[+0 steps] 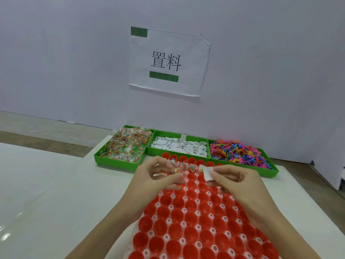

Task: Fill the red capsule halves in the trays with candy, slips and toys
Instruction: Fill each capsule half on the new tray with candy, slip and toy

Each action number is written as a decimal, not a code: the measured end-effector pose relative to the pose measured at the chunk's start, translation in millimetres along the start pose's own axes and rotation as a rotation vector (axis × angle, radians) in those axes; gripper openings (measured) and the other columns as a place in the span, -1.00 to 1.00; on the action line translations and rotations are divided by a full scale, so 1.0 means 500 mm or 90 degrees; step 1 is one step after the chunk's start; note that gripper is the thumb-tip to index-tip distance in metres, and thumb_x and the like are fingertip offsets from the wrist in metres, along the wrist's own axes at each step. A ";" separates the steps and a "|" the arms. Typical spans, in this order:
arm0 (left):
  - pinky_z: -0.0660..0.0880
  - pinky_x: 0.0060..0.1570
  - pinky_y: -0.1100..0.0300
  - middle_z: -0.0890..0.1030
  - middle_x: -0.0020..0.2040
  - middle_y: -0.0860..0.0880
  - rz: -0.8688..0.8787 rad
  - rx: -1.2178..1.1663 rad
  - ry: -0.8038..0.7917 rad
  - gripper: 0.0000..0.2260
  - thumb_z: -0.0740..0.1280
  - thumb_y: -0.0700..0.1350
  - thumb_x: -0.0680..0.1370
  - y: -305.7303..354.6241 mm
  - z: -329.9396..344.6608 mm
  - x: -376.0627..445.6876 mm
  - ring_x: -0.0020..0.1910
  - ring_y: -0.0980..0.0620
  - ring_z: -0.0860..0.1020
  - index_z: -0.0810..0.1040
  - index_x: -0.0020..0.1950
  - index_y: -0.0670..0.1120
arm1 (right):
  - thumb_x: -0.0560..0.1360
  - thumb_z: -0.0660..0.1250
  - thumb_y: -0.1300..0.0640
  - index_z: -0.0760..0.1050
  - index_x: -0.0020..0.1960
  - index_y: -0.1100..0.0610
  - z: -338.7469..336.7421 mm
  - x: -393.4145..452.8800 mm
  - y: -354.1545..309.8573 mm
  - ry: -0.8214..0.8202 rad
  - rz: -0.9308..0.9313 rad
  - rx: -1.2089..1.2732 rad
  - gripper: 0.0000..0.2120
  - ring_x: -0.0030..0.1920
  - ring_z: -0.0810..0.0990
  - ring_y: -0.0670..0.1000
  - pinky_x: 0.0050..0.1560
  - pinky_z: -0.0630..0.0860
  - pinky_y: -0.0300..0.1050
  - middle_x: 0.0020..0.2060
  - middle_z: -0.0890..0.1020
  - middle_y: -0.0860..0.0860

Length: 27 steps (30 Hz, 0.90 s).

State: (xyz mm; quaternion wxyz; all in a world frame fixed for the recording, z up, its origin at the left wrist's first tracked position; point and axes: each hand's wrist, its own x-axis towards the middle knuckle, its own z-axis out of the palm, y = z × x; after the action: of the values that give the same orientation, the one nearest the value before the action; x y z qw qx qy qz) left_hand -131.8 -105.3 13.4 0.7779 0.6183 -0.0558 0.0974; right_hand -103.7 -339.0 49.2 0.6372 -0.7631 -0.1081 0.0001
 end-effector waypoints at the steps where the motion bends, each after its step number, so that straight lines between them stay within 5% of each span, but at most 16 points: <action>1: 0.68 -0.03 0.02 0.70 -0.14 -0.13 0.008 0.038 -0.013 -0.76 0.63 -0.21 0.39 0.000 0.005 -0.003 -0.07 -0.17 0.74 0.61 -0.08 -0.19 | 0.46 0.53 0.14 0.74 -0.04 0.02 0.002 -0.015 0.003 0.007 0.002 0.015 -0.91 -0.12 0.76 0.02 -0.25 0.60 -0.31 -0.18 0.77 0.05; 8: 0.67 -0.01 0.10 0.73 -0.09 -0.16 0.043 0.117 -0.103 -0.79 0.63 -0.17 0.40 0.003 0.029 -0.023 -0.11 -0.18 0.74 0.67 -0.06 -0.15 | 0.48 0.52 0.07 0.74 -0.07 -0.11 0.036 -0.059 0.018 -0.011 -0.043 -0.020 -0.92 -0.15 0.72 -0.12 -0.15 0.58 -0.34 -0.17 0.76 -0.07; 18: 0.67 -0.04 0.10 0.72 -0.15 -0.14 0.081 0.178 -0.088 -0.76 0.63 -0.15 0.39 0.007 0.039 -0.031 -0.14 -0.09 0.73 0.70 0.01 -0.06 | 0.56 0.43 0.20 0.73 -0.04 -0.17 0.042 -0.084 0.002 -0.057 -0.106 -0.068 -0.74 -0.20 0.70 -0.12 -0.17 0.57 -0.35 -0.20 0.75 -0.08; 27: 0.67 -0.07 0.10 0.74 -0.19 -0.08 0.134 0.247 -0.029 -0.87 0.61 -0.10 0.40 0.003 0.031 -0.025 -0.19 -0.05 0.73 0.73 -0.10 -0.02 | 0.61 0.36 0.20 0.73 0.01 -0.07 0.003 0.001 -0.026 -0.087 -0.051 -0.207 -0.78 -0.26 0.70 -0.09 -0.17 0.63 -0.28 -0.22 0.75 -0.06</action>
State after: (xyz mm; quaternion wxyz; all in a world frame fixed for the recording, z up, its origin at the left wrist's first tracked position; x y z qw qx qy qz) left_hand -144.0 -121.1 15.8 0.6285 0.7492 -0.1180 0.1726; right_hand -105.5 -335.2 61.6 0.4963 -0.8492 -0.1803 0.0092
